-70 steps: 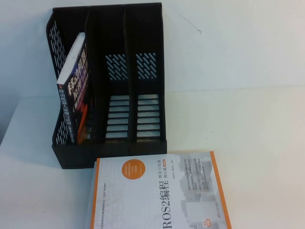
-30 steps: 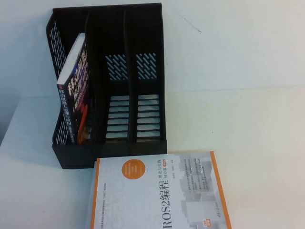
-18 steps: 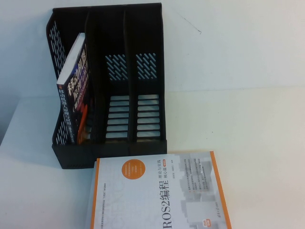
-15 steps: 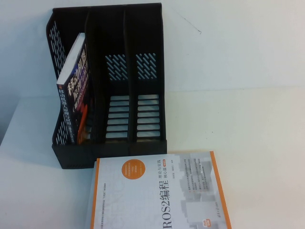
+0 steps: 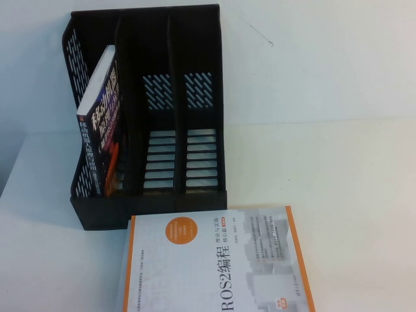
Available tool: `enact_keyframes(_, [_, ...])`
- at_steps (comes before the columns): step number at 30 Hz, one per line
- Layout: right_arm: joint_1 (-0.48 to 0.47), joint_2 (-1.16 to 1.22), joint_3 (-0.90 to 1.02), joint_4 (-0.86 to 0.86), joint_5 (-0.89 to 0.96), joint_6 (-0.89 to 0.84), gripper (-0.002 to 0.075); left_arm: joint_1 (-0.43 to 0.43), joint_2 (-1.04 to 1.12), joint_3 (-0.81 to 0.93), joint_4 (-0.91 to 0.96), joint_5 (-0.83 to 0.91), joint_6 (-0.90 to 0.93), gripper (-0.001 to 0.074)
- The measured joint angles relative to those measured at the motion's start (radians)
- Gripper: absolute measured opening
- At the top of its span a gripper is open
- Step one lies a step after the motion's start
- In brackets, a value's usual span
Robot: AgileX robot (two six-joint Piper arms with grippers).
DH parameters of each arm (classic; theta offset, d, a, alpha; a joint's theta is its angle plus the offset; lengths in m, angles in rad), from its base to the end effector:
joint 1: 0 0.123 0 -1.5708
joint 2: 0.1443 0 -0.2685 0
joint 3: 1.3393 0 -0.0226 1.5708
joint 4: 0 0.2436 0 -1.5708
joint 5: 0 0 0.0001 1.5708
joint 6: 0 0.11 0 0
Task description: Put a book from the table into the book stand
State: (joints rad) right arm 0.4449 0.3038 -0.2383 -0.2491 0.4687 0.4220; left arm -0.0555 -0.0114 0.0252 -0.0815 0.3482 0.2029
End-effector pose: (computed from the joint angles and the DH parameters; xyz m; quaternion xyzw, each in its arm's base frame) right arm 0.0957 0.0320 0.2211 -0.0735 0.8389 0.1254 0.5245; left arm 0.0807 -0.0076 0.1692 0.0807 0.7928 0.0103 0.6040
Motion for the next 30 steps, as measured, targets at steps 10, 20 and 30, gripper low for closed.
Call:
enact_keyframes(10, [-0.331, -0.255, 0.229, 0.106, -0.258, -0.319, 0.0008, 0.0, 0.0, 0.0, 0.0, 0.0, 0.0, -0.0002])
enact_keyframes(20, [-0.466, -0.315, 0.265, 0.149, -0.152, -0.345, 0.0008, 0.0, 0.0, 0.0, 0.0, 0.0, 0.0, -0.0002])
enact_keyframes(30, [-0.466, -0.315, 0.263, 0.151, -0.131, -0.353, 0.0008, 0.0, 0.0, 0.0, 0.0, 0.0, 0.002, -0.0002])
